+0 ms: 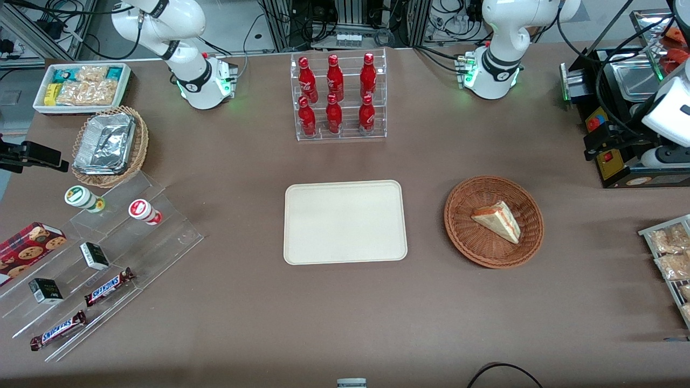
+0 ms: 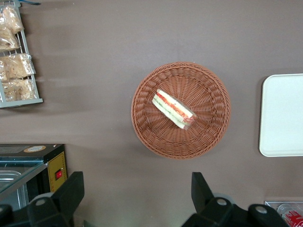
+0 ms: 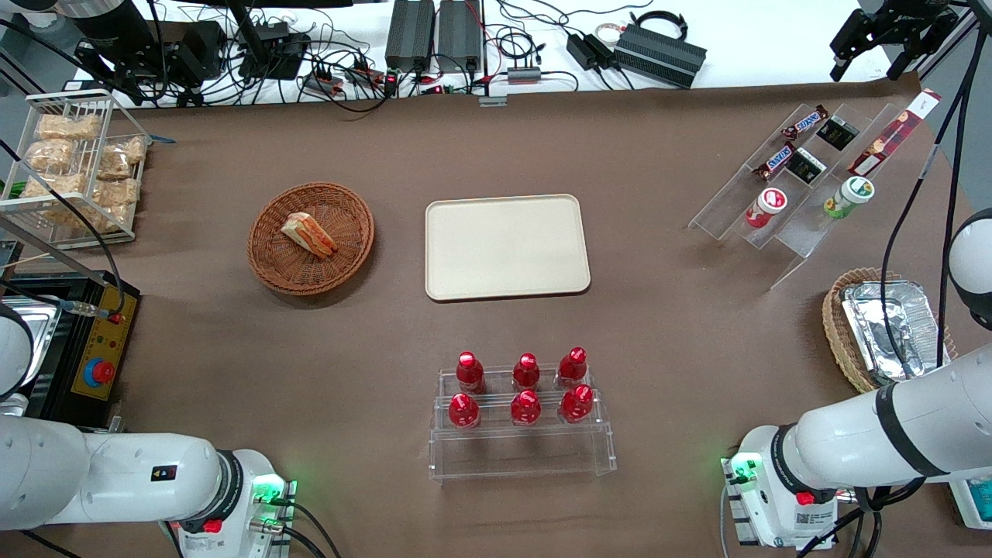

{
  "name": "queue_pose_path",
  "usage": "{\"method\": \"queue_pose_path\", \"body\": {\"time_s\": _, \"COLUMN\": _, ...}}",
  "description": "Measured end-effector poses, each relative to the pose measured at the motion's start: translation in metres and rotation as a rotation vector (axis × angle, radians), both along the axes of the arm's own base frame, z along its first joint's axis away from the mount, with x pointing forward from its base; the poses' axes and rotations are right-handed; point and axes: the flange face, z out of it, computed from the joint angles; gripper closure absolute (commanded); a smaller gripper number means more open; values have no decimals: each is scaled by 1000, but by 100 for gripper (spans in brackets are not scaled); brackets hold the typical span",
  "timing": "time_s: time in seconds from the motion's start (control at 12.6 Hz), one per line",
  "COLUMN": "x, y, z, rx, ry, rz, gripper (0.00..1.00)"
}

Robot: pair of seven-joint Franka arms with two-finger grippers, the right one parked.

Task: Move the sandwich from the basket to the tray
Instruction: 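Move the left gripper over the wrapped sandwich in the wicker basket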

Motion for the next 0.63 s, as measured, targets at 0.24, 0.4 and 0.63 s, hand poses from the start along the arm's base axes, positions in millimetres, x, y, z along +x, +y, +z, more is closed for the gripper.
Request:
{"method": "queue_pose_path", "body": {"time_s": 0.24, "x": 1, "y": 0, "z": -1, "rx": 0, "ry": 2, "rz": 1, "gripper": 0}}
{"method": "queue_pose_path", "body": {"time_s": 0.4, "x": 3, "y": 1, "z": -5, "rx": 0, "ry": 9, "rz": 3, "gripper": 0}}
{"method": "queue_pose_path", "body": {"time_s": 0.63, "x": 18, "y": 0, "z": -34, "rx": -1, "ry": 15, "rz": 11, "gripper": 0}}
